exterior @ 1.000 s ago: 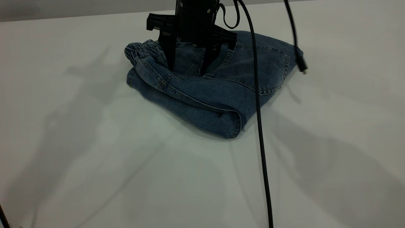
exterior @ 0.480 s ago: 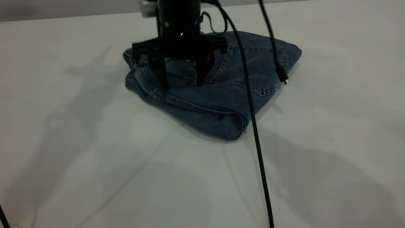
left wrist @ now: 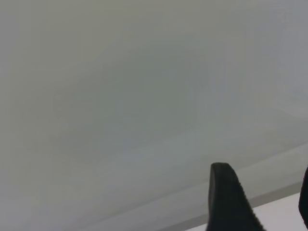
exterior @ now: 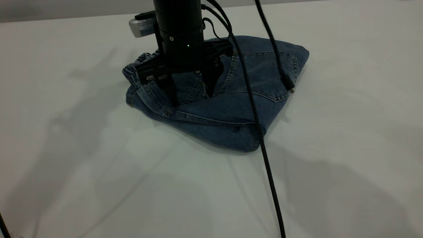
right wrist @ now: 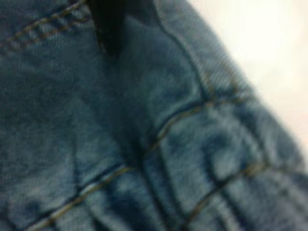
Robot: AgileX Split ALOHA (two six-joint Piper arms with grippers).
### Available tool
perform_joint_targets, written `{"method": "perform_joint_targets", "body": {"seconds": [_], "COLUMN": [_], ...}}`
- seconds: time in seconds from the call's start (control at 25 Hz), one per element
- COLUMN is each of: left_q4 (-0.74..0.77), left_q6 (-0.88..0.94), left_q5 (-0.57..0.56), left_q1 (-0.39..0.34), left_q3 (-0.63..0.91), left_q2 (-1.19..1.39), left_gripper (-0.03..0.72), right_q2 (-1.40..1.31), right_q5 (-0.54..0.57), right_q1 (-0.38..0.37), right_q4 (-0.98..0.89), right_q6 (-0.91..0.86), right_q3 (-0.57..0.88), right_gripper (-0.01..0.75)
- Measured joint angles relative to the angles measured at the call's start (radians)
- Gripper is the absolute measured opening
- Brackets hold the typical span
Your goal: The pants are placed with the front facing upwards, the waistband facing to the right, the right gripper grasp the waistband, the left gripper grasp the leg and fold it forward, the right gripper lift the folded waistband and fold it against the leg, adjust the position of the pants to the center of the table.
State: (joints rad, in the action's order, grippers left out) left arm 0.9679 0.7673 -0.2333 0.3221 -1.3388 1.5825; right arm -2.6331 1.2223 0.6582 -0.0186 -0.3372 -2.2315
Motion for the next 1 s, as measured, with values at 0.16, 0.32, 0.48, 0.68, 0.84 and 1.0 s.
{"method": "perform_joint_targets", "body": {"seconds": [0.16, 0.32, 0.48, 0.68, 0.84, 1.0], "left_q4": [0.003, 0.020, 0.030, 0.031, 0.034, 0.034], "left_q6": [0.000, 0.000, 0.000, 0.000, 0.000, 0.000], "left_q5": [0.000, 0.000, 0.000, 0.001, 0.001, 0.002], "left_q1": [0.000, 0.000, 0.000, 0.000, 0.000, 0.000], "left_q3": [0.000, 0.000, 0.000, 0.000, 0.000, 0.000], "left_q2": [0.000, 0.000, 0.000, 0.000, 0.000, 0.000], "left_gripper": [0.347, 0.347, 0.347, 0.347, 0.347, 0.347], "right_q2": [0.001, 0.009, 0.035, 0.064, 0.106, 0.178], "right_q5": [0.001, 0.002, 0.000, 0.001, -0.002, -0.002], "right_q1": [0.000, 0.000, 0.000, 0.001, 0.001, 0.001], "right_q4": [-0.067, -0.057, -0.032, -0.040, -0.070, -0.069], "right_q6": [0.038, 0.067, 0.093, 0.104, 0.128, 0.145], "right_q3": [0.000, 0.001, 0.002, 0.005, 0.047, 0.138], "right_gripper": [0.437, 0.437, 0.437, 0.437, 0.437, 0.437]}}
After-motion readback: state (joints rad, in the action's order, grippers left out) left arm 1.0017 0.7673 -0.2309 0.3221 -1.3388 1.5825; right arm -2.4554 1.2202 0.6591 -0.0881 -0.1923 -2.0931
